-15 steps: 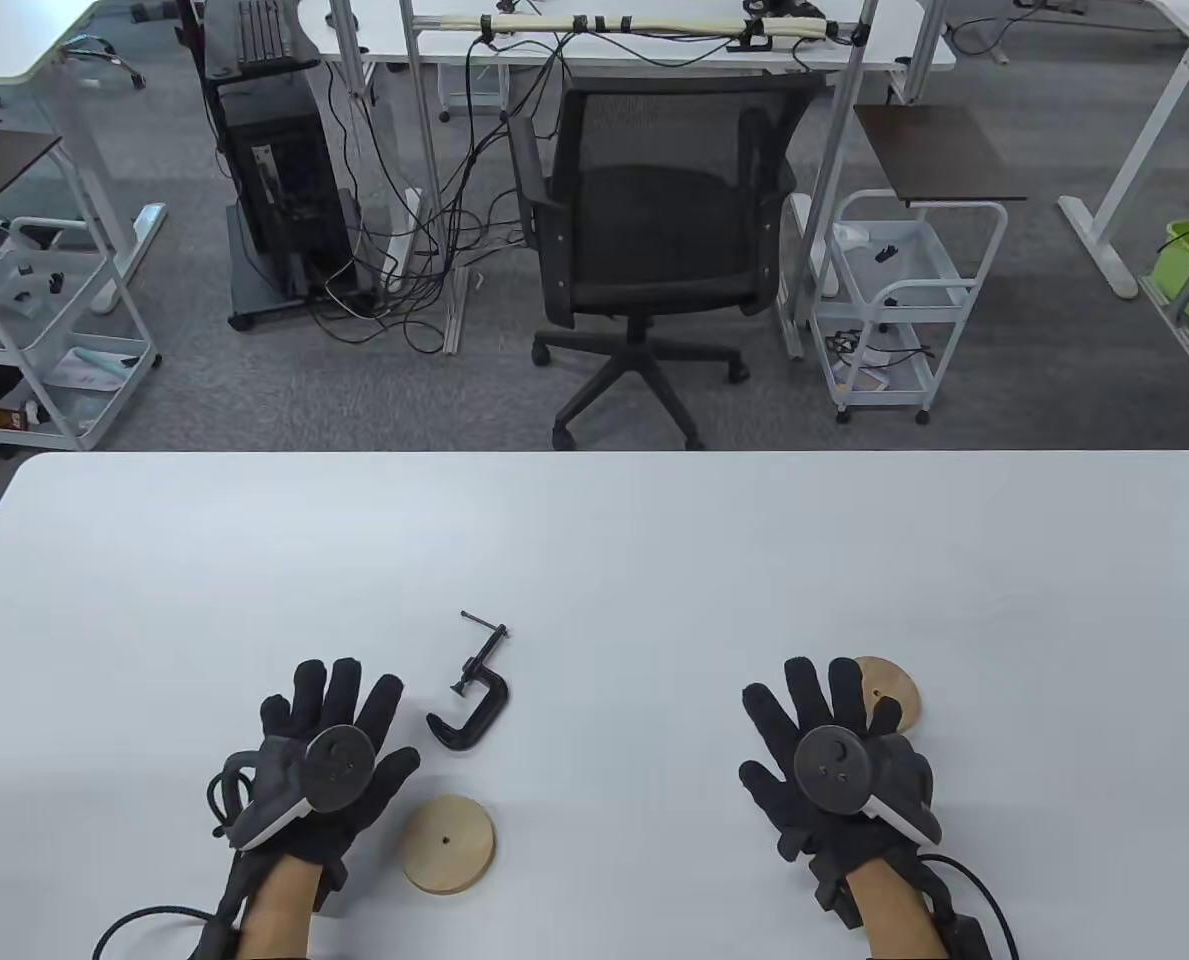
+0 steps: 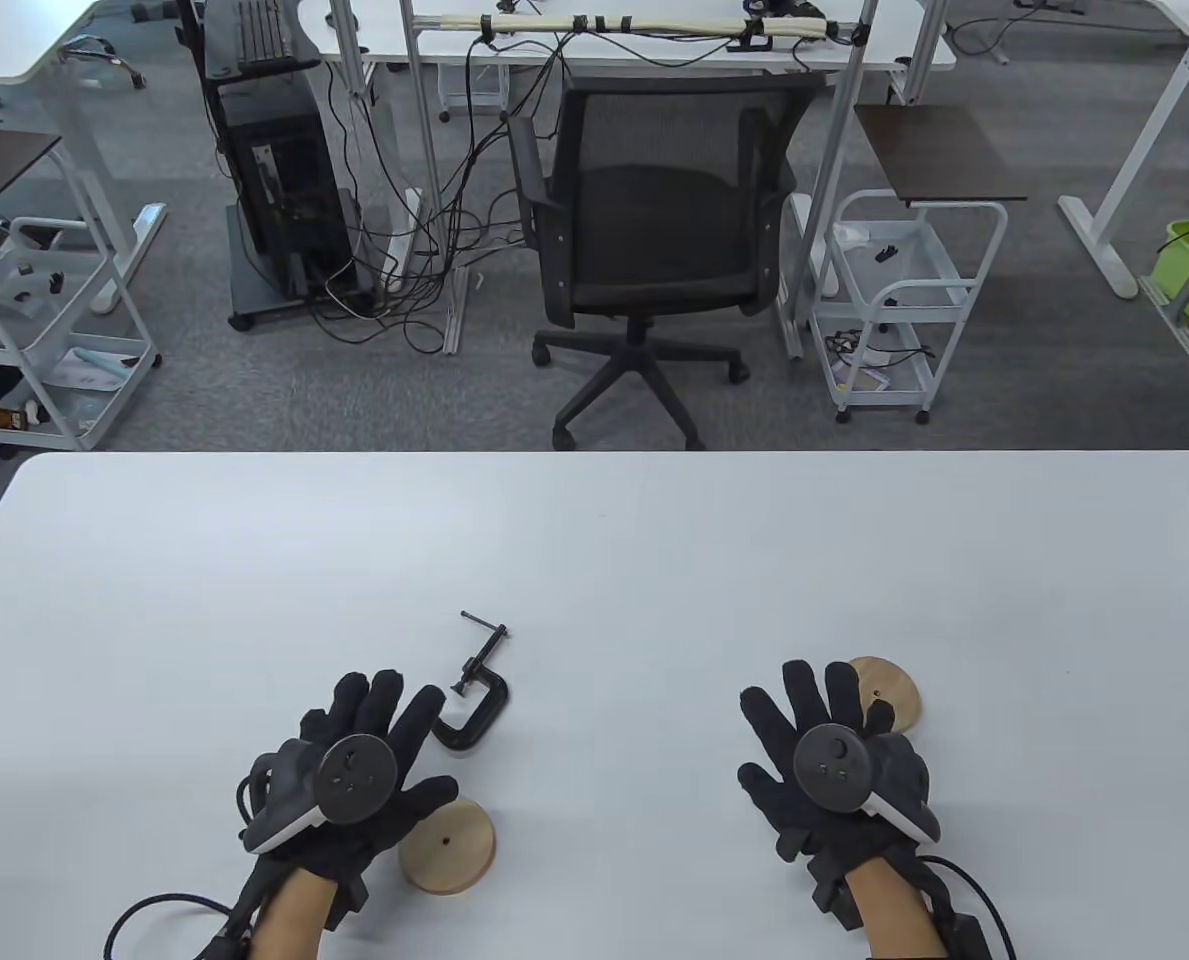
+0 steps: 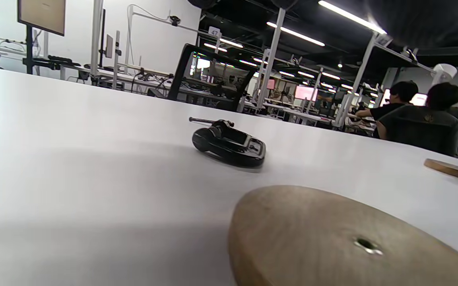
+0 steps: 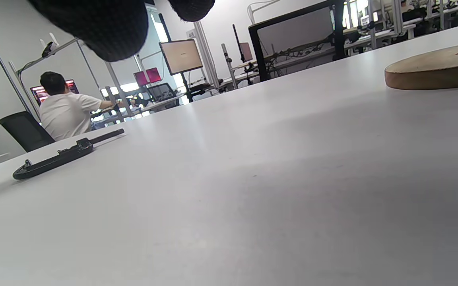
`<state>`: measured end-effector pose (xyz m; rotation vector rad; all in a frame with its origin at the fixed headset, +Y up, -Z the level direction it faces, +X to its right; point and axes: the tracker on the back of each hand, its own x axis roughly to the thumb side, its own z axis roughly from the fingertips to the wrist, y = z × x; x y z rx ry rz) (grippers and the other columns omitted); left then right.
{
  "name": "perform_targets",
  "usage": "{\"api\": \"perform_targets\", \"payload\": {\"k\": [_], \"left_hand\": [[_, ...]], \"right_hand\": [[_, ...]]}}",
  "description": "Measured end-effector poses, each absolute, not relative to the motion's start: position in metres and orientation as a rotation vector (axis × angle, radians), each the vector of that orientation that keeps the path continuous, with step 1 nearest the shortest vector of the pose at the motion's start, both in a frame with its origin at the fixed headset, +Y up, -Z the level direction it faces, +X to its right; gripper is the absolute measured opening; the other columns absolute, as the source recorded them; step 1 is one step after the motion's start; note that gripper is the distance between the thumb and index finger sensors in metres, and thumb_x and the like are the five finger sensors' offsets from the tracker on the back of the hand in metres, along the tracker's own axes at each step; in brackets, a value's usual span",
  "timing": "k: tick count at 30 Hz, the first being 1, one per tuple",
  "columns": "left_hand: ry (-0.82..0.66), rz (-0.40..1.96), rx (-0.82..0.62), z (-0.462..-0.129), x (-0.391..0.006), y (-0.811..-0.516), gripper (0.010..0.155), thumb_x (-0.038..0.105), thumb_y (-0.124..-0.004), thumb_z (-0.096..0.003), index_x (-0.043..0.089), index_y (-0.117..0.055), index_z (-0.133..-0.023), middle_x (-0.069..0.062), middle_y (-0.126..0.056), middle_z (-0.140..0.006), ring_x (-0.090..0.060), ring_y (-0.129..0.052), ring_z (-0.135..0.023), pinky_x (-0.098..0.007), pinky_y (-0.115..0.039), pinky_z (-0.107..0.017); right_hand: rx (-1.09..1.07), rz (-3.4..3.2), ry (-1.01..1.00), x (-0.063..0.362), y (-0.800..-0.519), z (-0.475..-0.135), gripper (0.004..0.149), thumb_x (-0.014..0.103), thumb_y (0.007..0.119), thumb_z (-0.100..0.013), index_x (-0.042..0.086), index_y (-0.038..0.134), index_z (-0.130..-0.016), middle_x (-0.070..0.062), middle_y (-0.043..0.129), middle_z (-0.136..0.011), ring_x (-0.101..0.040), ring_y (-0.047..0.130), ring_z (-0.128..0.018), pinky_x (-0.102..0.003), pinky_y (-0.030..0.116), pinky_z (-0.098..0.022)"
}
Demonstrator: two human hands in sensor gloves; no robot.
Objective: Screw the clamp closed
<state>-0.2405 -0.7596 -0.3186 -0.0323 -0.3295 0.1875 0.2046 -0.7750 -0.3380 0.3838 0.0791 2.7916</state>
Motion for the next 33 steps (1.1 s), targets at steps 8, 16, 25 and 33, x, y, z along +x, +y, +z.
{"api": "perform_targets", "payload": {"k": [8,16,25,33], "left_hand": [[-0.348,0.144,-0.199,-0.316,-0.225,-0.761,0.100,0.070,-0.083,-0.0402,0.044,-0.019,-0.113,-0.014,-0.010,-0.122,-0.055,-0.024,-0.108,-0.081,-0.054,-0.062],[-0.374,0.082,-0.308,-0.312,-0.212,-0.764,0.097,0.063,-0.088,-0.0405,0.042,-0.027,-0.113,-0.012,-0.021,-0.122,-0.053,-0.036,-0.106,-0.076,-0.064,-0.060],[-0.395,0.028,-0.459,-0.313,-0.196,-0.779,0.091,0.057,-0.090,-0.0421,0.040,-0.034,-0.112,-0.014,-0.032,-0.119,-0.049,-0.047,-0.102,-0.072,-0.070,-0.058],[-0.403,-0.008,-0.566,-0.316,-0.185,-0.795,0.091,0.055,-0.089,-0.0433,0.039,-0.033,-0.112,-0.016,-0.028,-0.119,-0.050,-0.043,-0.104,-0.072,-0.070,-0.059]], "right_hand": [[0.395,2.789,0.080,0.202,-0.775,-0.337,0.079,0.056,0.074,-0.048,0.031,0.038,-0.113,-0.010,0.007,-0.120,-0.050,-0.003,-0.101,-0.082,0.012,-0.060],[0.401,2.781,0.093,0.202,-0.775,-0.337,0.079,0.056,0.074,-0.048,0.031,0.039,-0.113,-0.009,0.007,-0.120,-0.049,-0.004,-0.101,-0.081,0.012,-0.061],[0.411,2.776,0.101,0.201,-0.776,-0.337,0.078,0.055,0.074,-0.048,0.030,0.040,-0.113,-0.009,0.007,-0.120,-0.049,-0.004,-0.101,-0.081,0.013,-0.061],[0.414,2.775,0.102,0.201,-0.776,-0.337,0.078,0.055,0.074,-0.048,0.030,0.040,-0.113,-0.009,0.007,-0.120,-0.048,-0.004,-0.101,-0.081,0.013,-0.062]]}}
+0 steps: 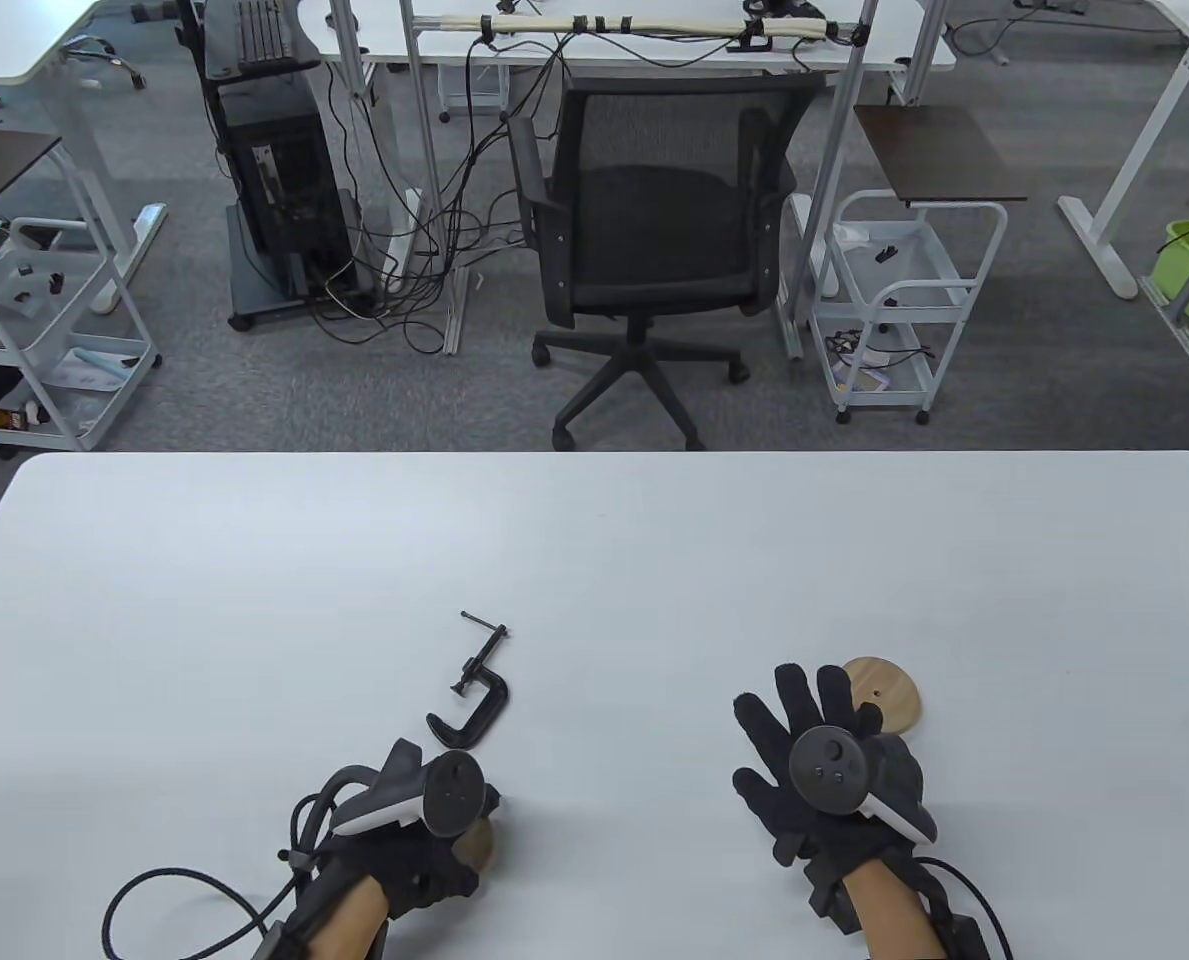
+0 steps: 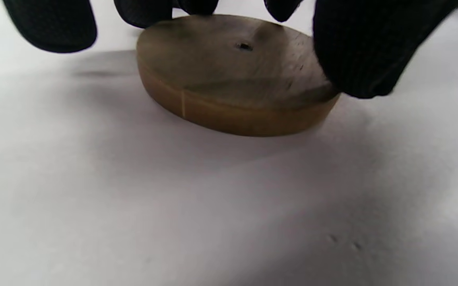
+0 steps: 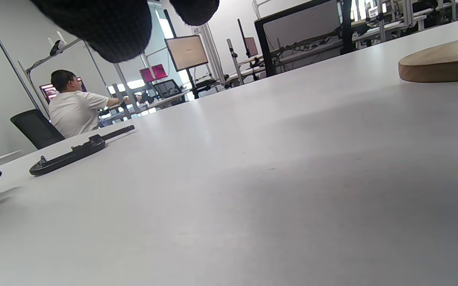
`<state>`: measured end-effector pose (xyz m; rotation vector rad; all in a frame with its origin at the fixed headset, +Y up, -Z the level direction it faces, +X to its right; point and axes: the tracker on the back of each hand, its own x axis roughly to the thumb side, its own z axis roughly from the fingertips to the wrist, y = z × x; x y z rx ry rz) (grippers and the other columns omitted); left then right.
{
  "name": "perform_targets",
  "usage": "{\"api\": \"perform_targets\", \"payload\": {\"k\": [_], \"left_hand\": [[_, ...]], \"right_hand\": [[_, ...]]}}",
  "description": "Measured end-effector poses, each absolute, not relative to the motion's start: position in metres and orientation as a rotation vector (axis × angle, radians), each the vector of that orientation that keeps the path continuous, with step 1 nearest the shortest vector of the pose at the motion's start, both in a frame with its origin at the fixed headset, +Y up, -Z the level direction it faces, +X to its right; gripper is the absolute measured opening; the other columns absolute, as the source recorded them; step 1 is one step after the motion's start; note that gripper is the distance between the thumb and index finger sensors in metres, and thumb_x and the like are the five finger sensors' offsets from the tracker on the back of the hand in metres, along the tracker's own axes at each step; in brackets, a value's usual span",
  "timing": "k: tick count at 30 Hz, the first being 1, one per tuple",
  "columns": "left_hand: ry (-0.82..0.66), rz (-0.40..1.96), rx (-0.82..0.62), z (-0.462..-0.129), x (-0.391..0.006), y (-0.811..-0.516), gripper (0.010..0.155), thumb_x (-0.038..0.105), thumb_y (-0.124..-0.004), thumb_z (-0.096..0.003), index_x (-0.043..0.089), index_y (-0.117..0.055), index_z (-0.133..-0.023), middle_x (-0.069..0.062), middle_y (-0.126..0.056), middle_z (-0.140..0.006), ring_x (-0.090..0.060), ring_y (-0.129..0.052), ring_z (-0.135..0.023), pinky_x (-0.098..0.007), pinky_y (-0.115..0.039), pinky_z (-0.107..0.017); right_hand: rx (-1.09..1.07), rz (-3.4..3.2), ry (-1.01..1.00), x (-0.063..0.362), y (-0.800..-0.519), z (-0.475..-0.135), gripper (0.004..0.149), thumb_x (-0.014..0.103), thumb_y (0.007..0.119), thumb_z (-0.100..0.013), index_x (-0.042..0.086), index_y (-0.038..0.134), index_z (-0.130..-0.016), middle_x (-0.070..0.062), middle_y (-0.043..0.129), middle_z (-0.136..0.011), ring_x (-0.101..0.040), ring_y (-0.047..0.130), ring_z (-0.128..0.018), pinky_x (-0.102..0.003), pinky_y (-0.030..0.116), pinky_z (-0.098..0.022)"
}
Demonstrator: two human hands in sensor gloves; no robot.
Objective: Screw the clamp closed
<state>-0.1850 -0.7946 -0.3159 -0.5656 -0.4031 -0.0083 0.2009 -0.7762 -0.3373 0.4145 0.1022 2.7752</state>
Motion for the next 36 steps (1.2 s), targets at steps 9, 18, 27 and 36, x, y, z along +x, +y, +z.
{"api": "perform_targets", "payload": {"k": [9,18,27,36], "left_hand": [[-0.413,-0.012,-0.598,-0.316,-0.177,-0.801,0.093,0.055,-0.089,-0.0442,0.038,-0.029,-0.113,-0.020,-0.022,-0.118,-0.056,-0.037,-0.101,-0.069,-0.070,-0.060],[-0.423,-0.046,-0.616,-0.314,-0.169,-0.806,0.092,0.054,-0.086,-0.0465,0.034,-0.026,-0.113,-0.023,-0.015,-0.117,-0.058,-0.029,-0.100,-0.073,-0.067,-0.058],[-0.459,-0.067,-0.594,-0.315,-0.166,-0.809,0.088,0.059,-0.081,-0.0500,0.032,-0.024,-0.112,-0.025,-0.017,-0.116,-0.061,-0.032,-0.096,-0.073,-0.069,-0.054],[-0.500,-0.058,-0.483,-0.318,-0.167,-0.809,0.087,0.063,-0.087,-0.0429,0.033,-0.040,-0.109,-0.026,-0.034,-0.113,-0.061,-0.045,-0.093,-0.071,-0.077,-0.046]], "right_hand": [[0.418,2.774,0.123,0.200,-0.778,-0.338,0.077,0.054,0.074,-0.048,0.029,0.041,-0.113,-0.009,0.007,-0.120,-0.048,-0.003,-0.101,-0.081,0.014,-0.062],[0.421,2.775,0.140,0.198,-0.780,-0.338,0.076,0.053,0.074,-0.048,0.027,0.044,-0.113,-0.010,0.010,-0.120,-0.049,-0.001,-0.101,-0.080,0.015,-0.062],[0.411,2.775,0.129,0.196,-0.780,-0.338,0.075,0.052,0.074,-0.049,0.028,0.044,-0.113,-0.010,0.012,-0.120,-0.049,0.000,-0.101,-0.081,0.015,-0.062],[0.400,2.763,0.115,0.199,-0.779,-0.339,0.073,0.051,0.074,-0.049,0.027,0.045,-0.112,-0.011,0.014,-0.120,-0.049,0.002,-0.101,-0.080,0.016,-0.062]]}}
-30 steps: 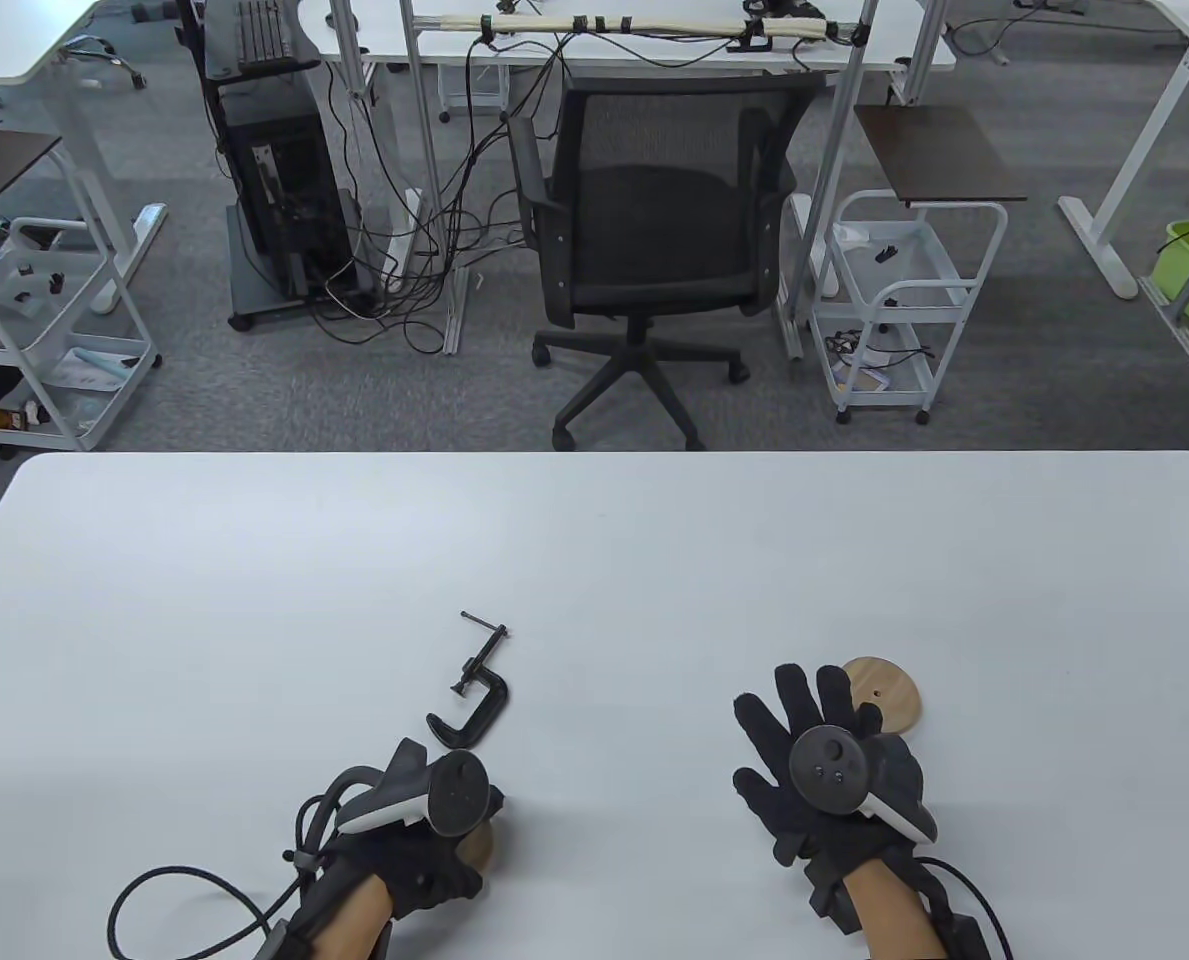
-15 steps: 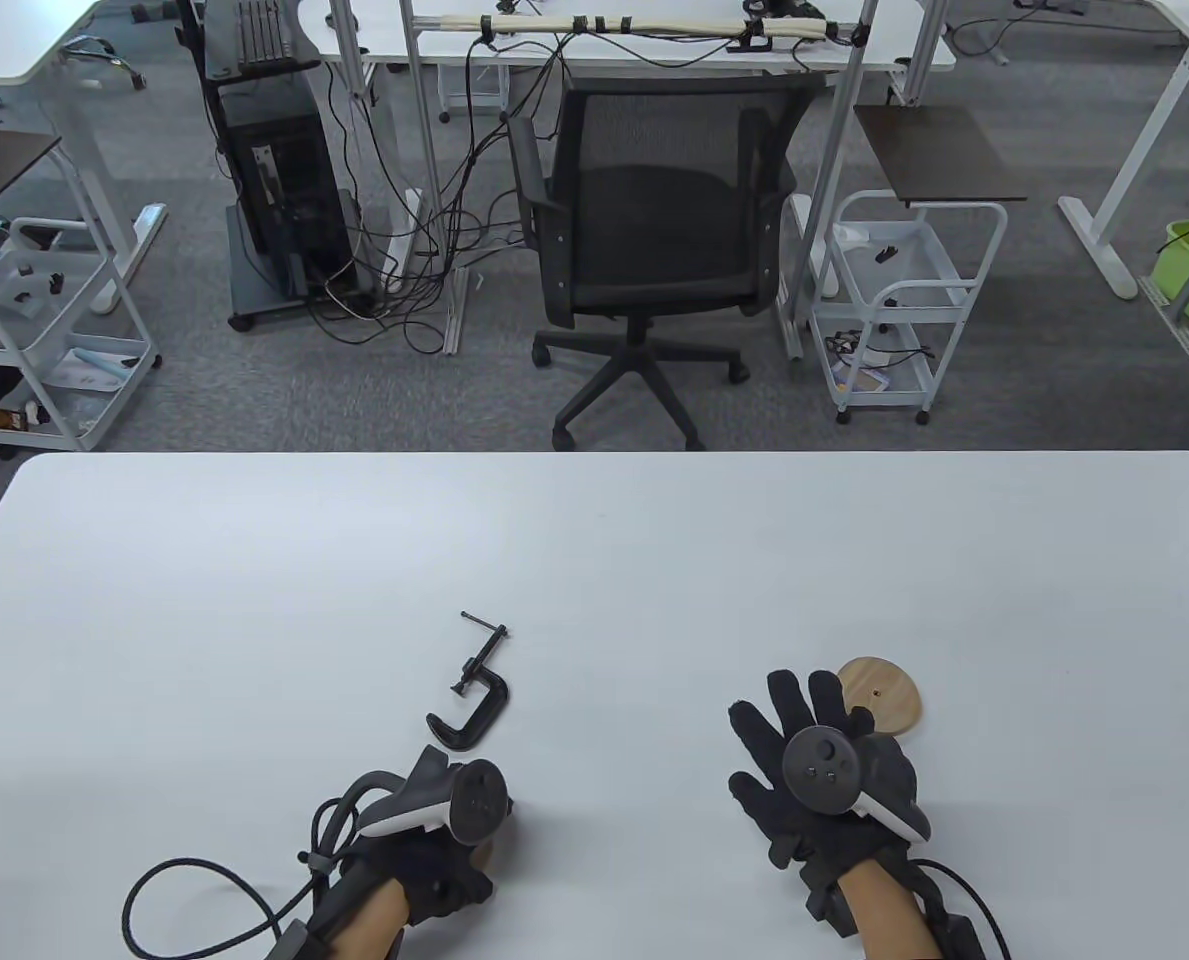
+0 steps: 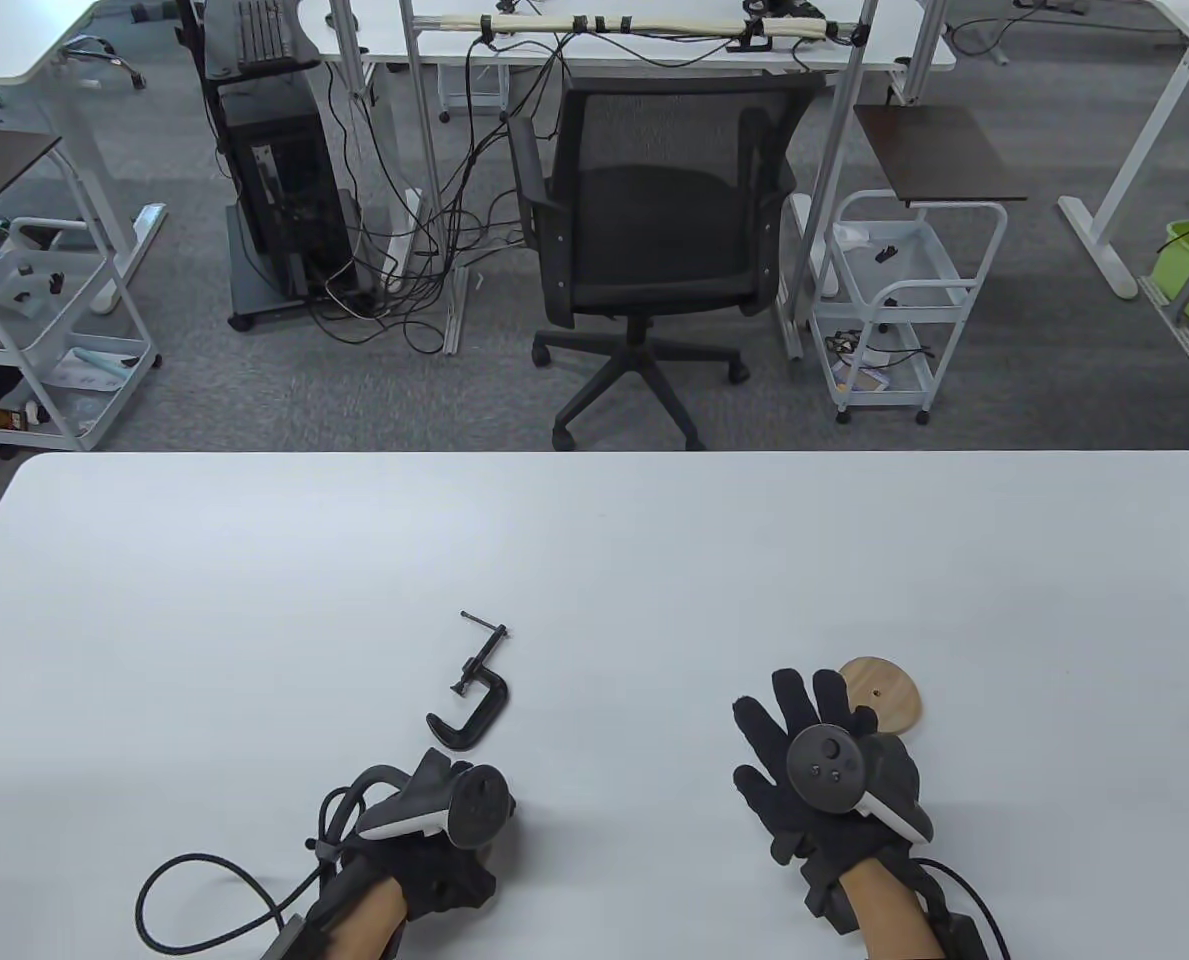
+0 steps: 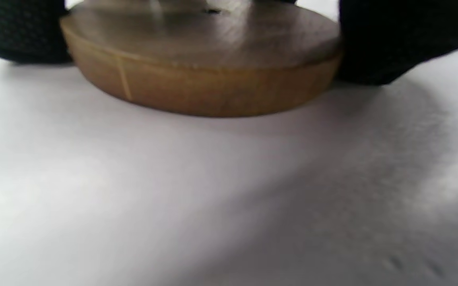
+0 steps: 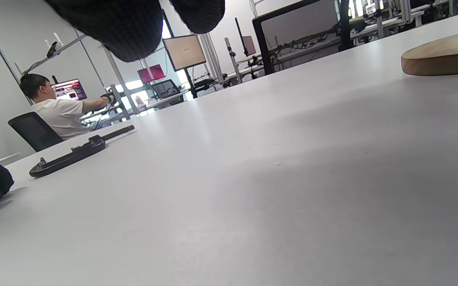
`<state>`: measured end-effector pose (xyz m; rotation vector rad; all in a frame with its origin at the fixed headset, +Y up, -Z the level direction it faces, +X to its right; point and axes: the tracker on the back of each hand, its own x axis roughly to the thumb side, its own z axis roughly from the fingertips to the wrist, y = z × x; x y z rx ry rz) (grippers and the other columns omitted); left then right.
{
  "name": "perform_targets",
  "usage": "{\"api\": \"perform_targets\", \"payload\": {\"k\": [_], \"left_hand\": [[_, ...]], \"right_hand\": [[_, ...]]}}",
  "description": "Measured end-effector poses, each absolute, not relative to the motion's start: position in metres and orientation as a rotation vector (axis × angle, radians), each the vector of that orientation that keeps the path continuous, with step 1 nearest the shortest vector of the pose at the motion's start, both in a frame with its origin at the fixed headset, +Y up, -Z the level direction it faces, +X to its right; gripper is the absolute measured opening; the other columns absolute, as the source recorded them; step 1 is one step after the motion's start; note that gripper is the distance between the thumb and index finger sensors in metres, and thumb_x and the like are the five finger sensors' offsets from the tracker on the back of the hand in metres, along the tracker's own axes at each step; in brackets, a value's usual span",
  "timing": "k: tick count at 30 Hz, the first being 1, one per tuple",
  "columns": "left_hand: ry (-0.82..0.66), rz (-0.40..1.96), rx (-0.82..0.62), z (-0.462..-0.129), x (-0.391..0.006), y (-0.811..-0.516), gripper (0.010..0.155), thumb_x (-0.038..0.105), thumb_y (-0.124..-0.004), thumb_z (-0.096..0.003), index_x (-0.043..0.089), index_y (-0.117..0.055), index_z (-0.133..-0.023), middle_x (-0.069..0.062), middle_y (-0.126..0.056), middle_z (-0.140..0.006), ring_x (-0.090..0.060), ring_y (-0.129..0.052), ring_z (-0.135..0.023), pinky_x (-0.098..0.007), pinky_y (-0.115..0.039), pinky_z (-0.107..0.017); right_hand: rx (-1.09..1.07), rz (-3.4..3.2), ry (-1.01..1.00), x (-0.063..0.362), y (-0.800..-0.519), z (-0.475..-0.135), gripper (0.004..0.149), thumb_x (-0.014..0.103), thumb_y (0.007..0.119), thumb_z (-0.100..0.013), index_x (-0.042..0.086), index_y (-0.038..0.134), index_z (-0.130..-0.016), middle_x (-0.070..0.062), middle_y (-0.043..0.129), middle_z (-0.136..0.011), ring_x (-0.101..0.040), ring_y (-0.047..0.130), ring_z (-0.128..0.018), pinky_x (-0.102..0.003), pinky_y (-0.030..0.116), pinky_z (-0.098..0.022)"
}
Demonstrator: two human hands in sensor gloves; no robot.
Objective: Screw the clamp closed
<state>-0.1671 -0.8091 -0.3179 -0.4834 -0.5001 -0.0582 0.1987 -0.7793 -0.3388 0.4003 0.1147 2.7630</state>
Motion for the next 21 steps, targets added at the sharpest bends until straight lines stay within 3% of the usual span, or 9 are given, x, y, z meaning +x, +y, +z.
{"api": "perform_targets", "payload": {"k": [9,13,16,21], "left_hand": [[-0.551,-0.015,-0.346,-0.313,-0.169,-0.796,0.087,0.064,-0.092,-0.0389,0.034,-0.046,-0.107,-0.025,-0.043,-0.112,-0.059,-0.054,-0.092,-0.070,-0.083,-0.044],[-0.579,0.244,-0.204,-0.310,-0.171,-0.766,0.087,0.063,-0.092,-0.0397,0.033,-0.047,-0.108,-0.027,-0.043,-0.112,-0.059,-0.054,-0.092,-0.070,-0.083,-0.044],[-0.623,0.314,-0.067,-0.303,-0.162,-0.739,0.087,0.064,-0.091,-0.0399,0.033,-0.046,-0.108,-0.026,-0.043,-0.112,-0.059,-0.054,-0.093,-0.069,-0.083,-0.044],[-0.660,0.431,0.041,-0.307,-0.150,-0.710,0.087,0.064,-0.091,-0.0401,0.034,-0.046,-0.108,-0.025,-0.043,-0.113,-0.058,-0.054,-0.094,-0.069,-0.083,-0.045]], "right_hand": [[0.392,2.743,0.081,0.202,-0.776,-0.337,0.073,0.050,0.074,-0.049,0.027,0.046,-0.112,-0.012,0.017,-0.120,-0.050,0.003,-0.101,-0.080,0.017,-0.062],[0.394,2.740,0.065,0.203,-0.773,-0.336,0.073,0.050,0.074,-0.049,0.027,0.046,-0.112,-0.012,0.018,-0.120,-0.050,0.004,-0.101,-0.080,0.018,-0.062],[0.400,2.730,0.054,0.204,-0.772,-0.336,0.075,0.051,0.074,-0.049,0.027,0.041,-0.113,-0.012,0.018,-0.120,-0.050,0.004,-0.101,-0.080,0.018,-0.062],[0.409,2.697,0.050,0.202,-0.772,-0.335,0.075,0.051,0.074,-0.049,0.028,0.042,-0.113,-0.012,0.019,-0.120,-0.050,0.004,-0.101,-0.080,0.019,-0.062]]}}
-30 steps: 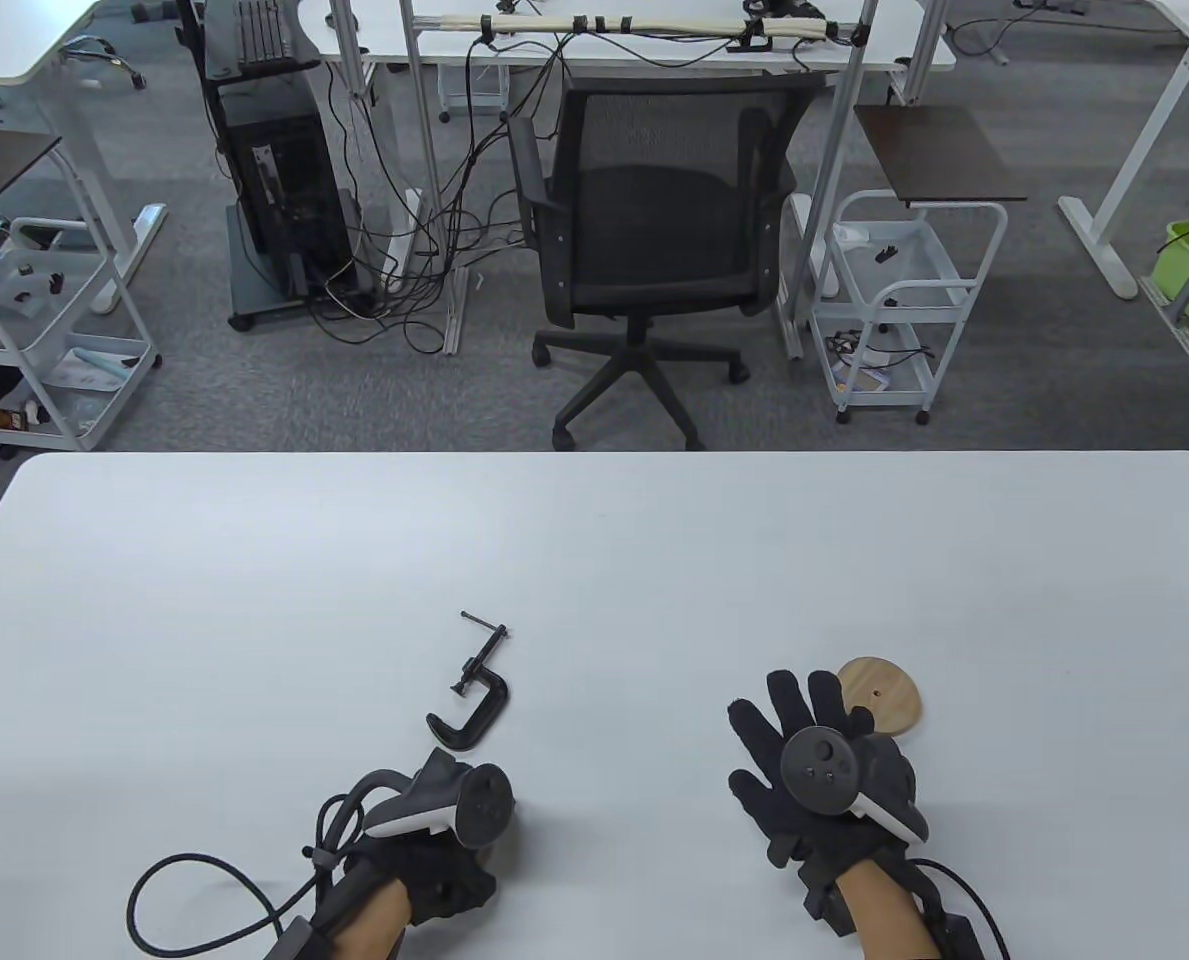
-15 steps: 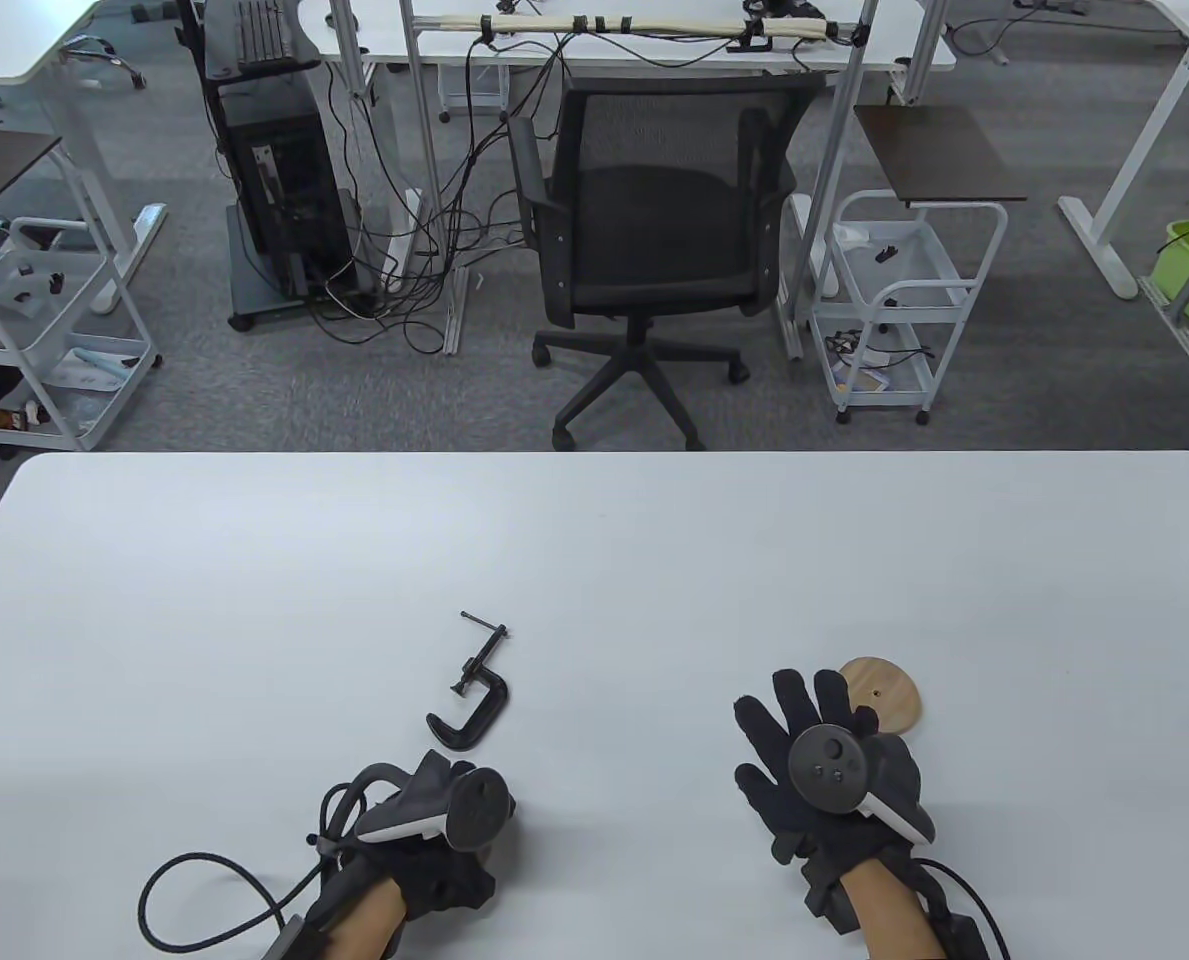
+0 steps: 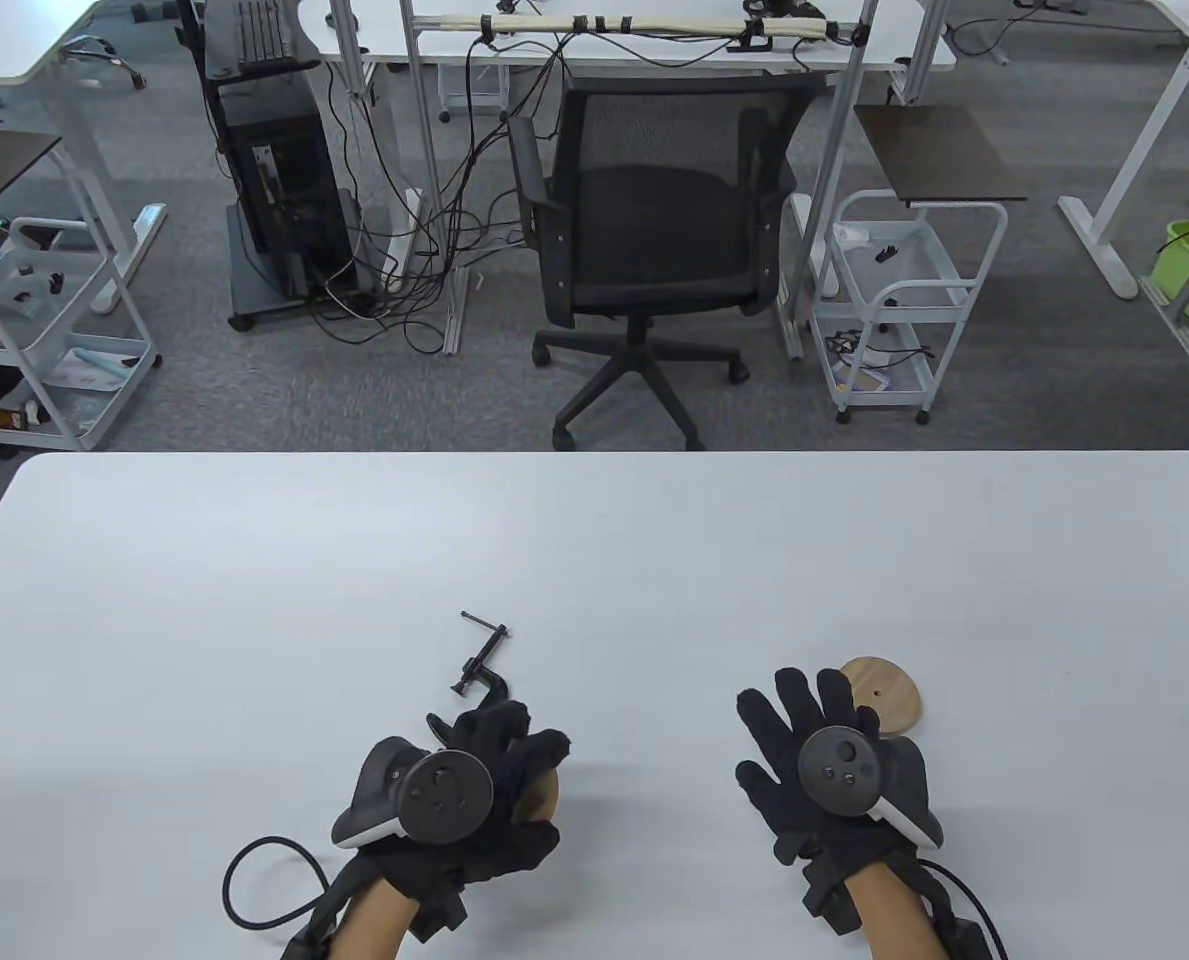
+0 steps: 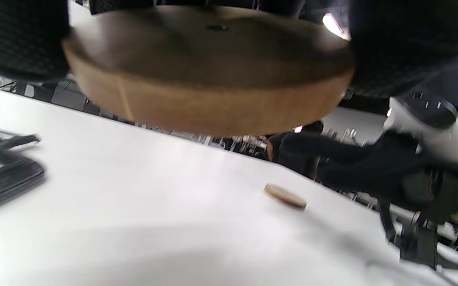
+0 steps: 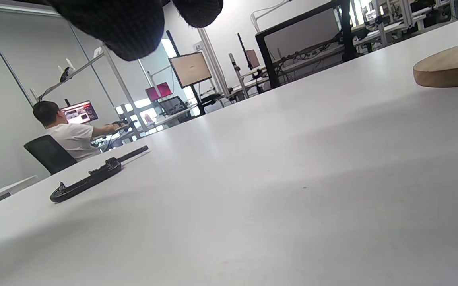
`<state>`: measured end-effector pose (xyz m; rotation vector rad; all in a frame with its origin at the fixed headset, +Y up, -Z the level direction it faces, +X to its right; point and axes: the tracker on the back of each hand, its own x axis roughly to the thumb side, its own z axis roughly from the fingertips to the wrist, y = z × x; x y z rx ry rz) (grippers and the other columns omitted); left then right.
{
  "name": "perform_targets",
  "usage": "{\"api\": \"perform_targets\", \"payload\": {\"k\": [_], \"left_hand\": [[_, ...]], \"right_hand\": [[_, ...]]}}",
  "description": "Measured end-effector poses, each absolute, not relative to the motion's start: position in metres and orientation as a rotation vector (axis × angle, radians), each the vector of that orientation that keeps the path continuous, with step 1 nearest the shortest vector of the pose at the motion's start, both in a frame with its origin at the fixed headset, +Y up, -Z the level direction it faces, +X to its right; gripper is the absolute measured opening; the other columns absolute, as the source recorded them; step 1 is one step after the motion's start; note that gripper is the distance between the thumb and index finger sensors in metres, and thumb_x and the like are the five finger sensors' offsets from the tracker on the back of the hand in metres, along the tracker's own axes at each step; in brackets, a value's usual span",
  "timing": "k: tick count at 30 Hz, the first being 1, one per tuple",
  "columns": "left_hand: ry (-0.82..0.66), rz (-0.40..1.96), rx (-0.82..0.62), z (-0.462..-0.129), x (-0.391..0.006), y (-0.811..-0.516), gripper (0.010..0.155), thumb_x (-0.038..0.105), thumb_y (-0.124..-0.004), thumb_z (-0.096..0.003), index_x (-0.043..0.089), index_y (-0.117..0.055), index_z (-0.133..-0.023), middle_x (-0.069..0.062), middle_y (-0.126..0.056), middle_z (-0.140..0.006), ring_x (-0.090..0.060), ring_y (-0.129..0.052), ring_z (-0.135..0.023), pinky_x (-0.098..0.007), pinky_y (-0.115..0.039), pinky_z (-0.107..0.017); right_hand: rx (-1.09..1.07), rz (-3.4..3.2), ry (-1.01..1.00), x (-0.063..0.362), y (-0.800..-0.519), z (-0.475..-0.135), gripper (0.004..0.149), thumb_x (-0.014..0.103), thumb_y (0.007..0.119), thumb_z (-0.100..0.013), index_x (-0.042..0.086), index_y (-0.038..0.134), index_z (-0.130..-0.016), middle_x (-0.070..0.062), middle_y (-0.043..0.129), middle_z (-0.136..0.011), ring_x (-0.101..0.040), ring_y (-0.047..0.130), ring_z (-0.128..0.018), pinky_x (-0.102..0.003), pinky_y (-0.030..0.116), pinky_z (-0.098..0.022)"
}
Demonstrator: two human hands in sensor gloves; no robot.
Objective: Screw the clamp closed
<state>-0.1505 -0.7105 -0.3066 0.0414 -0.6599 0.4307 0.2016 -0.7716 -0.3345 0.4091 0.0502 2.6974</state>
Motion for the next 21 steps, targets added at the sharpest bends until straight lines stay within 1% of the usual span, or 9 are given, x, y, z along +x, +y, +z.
{"api": "perform_targets", "payload": {"k": [4,7,8,10,11,12,13,14,21], "left_hand": [[-0.663,0.628,0.083,-0.320,-0.152,-0.700,0.087,0.065,-0.090,-0.0406,0.034,-0.046,-0.109,-0.025,-0.043,-0.113,-0.057,-0.054,-0.094,-0.068,-0.083,-0.046],[-0.649,0.840,0.096,-0.330,-0.159,-0.707,0.087,0.065,-0.090,-0.0410,0.034,-0.045,-0.109,-0.024,-0.043,-0.113,-0.057,-0.054,-0.094,-0.068,-0.083,-0.046],[-0.647,0.916,0.090,-0.333,-0.162,-0.713,0.087,0.066,-0.089,-0.0415,0.035,-0.044,-0.109,-0.024,-0.042,-0.113,-0.057,-0.054,-0.095,-0.067,-0.083,-0.046],[-0.645,1.130,0.039,-0.339,-0.168,-0.733,0.087,0.066,-0.088,-0.0420,0.035,-0.043,-0.109,-0.024,-0.041,-0.114,-0.056,-0.054,-0.095,-0.067,-0.083,-0.047],[-0.650,1.233,-0.003,-0.341,-0.171,-0.746,0.087,0.065,-0.089,-0.0427,0.035,-0.043,-0.110,-0.024,-0.040,-0.114,-0.056,-0.052,-0.096,-0.067,-0.082,-0.048],[-0.621,1.338,-0.040,-0.344,-0.174,-0.764,0.087,0.065,-0.089,-0.0431,0.035,-0.043,-0.110,-0.024,-0.040,-0.115,-0.056,-0.052,-0.096,-0.067,-0.082,-0.048],[-0.604,1.386,-0.066,-0.347,-0.176,-0.770,0.087,0.064,-0.090,-0.0430,0.033,-0.044,-0.110,-0.025,-0.040,-0.114,-0.058,-0.052,-0.095,-0.069,-0.080,-0.047],[-0.594,1.417,-0.127,-0.349,-0.180,-0.779,0.087,0.063,-0.090,-0.0440,0.033,-0.043,-0.110,-0.025,-0.039,-0.114,-0.057,-0.050,-0.096,-0.069,-0.080,-0.048],[-0.539,1.497,-0.079,-0.349,-0.192,-0.788,0.087,0.066,-0.088,-0.0452,0.034,-0.041,-0.111,-0.024,-0.038,-0.114,-0.057,-0.050,-0.096,-0.067,-0.081,-0.049]], "right_hand": [[0.418,2.707,0.048,0.201,-0.771,-0.333,0.074,0.051,0.074,-0.049,0.027,0.043,-0.112,-0.013,0.020,-0.120,-0.051,0.005,-0.101,-0.080,0.019,-0.062],[0.416,2.705,0.049,0.201,-0.772,-0.333,0.075,0.051,0.074,-0.049,0.027,0.043,-0.113,-0.013,0.020,-0.120,-0.051,0.005,-0.102,-0.081,0.019,-0.062],[0.414,2.706,0.051,0.201,-0.772,-0.333,0.074,0.051,0.074,-0.049,0.027,0.043,-0.112,-0.013,0.021,-0.120,-0.051,0.006,-0.102,-0.081,0.019,-0.062],[0.411,2.707,0.061,0.201,-0.773,-0.333,0.075,0.051,0.074,-0.049,0.027,0.043,-0.113,-0.013,0.021,-0.120,-0.051,0.006,-0.102,-0.081,0.019,-0.062],[0.410,2.706,0.063,0.202,-0.773,-0.334,0.075,0.051,0.074,-0.049,0.027,0.043,-0.113,-0.013,0.021,-0.120,-0.051,0.006,-0.102,-0.081,0.019,-0.062],[0.410,2.704,0.064,0.202,-0.773,-0.334,0.075,0.051,0.074,-0.049,0.027,0.043,-0.113,-0.013,0.020,-0.120,-0.051,0.005,-0.102,-0.081,0.019,-0.062],[0.409,2.701,0.065,0.203,-0.773,-0.335,0.075,0.051,0.074,-0.049,0.028,0.042,-0.113,-0.013,0.021,-0.120,-0.051,0.006,-0.102,-0.081,0.019,-0.062],[0.409,2.694,0.071,0.203,-0.774,-0.335,0.075,0.051,0.074,-0.049,0.028,0.042,-0.113,-0.013,0.020,-0.120,-0.051,0.006,-0.102,-0.081,0.019,-0.062],[0.398,2.686,0.086,0.200,-0.776,-0.333,0.075,0.052,0.074,-0.049,0.028,0.043,-0.113,-0.014,0.021,-0.120,-0.051,0.007,-0.102,-0.081,0.020,-0.062]]}}
